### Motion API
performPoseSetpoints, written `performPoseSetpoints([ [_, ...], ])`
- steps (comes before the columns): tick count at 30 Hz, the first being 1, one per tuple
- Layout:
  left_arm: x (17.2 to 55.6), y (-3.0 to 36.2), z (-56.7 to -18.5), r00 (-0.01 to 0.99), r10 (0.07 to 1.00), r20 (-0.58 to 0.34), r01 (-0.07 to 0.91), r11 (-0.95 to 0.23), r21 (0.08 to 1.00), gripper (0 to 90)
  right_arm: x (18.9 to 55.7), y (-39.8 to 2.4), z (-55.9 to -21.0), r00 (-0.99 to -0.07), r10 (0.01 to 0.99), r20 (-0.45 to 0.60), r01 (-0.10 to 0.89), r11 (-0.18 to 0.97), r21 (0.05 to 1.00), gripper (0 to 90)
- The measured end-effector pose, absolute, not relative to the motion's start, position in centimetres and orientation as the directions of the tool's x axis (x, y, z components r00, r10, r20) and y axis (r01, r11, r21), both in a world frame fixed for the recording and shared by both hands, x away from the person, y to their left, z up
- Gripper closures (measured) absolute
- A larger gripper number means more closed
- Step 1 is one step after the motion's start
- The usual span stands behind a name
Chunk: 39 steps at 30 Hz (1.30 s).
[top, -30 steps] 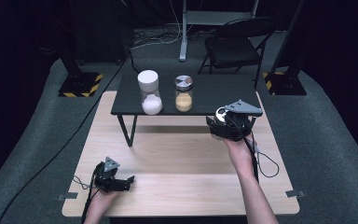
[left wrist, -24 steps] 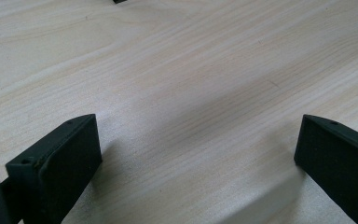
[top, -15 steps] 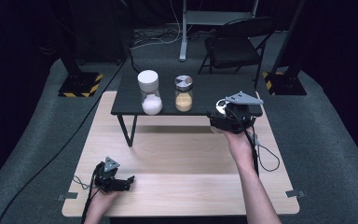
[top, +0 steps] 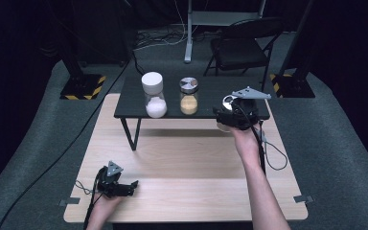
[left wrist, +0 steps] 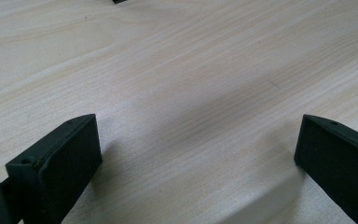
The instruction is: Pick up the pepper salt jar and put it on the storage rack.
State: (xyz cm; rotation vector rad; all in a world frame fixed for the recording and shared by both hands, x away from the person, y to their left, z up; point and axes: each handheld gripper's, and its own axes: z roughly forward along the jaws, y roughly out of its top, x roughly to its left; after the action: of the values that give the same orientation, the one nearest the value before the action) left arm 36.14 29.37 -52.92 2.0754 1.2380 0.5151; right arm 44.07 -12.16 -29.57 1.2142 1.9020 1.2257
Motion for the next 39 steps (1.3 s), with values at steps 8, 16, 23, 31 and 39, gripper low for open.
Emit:
performPoseSetpoints([
  [8,36.1,29.4,-52.9,0.475,0.880,0.001,0.621,-0.336,0.708,0.2,44.5,-12.0,-29.2,-0.428,0.904,0.008,0.383,0.174,0.907,30.5],
  [16,36.1,29.4,-52.9,0.477,0.879,0.003,0.621,-0.339,0.707,0.2,44.9,-11.8,-28.5,-0.425,0.905,0.003,0.377,0.174,0.910,30.5],
  [23,36.1,29.4,-52.9,0.477,0.879,0.003,0.621,-0.339,0.707,0.2,45.6,-11.6,-28.2,-0.419,0.908,-0.001,0.378,0.175,0.909,30.5],
  [31,36.1,29.4,-52.9,0.477,0.879,0.002,0.621,-0.339,0.707,0.2,46.6,-11.2,-28.1,-0.417,0.909,-0.014,0.379,0.187,0.906,30.5],
  [39,36.1,29.4,-52.9,0.477,0.879,0.002,0.621,-0.339,0.707,0.2,47.6,-10.6,-28.1,-0.417,0.909,-0.020,0.377,0.194,0.906,30.5],
])
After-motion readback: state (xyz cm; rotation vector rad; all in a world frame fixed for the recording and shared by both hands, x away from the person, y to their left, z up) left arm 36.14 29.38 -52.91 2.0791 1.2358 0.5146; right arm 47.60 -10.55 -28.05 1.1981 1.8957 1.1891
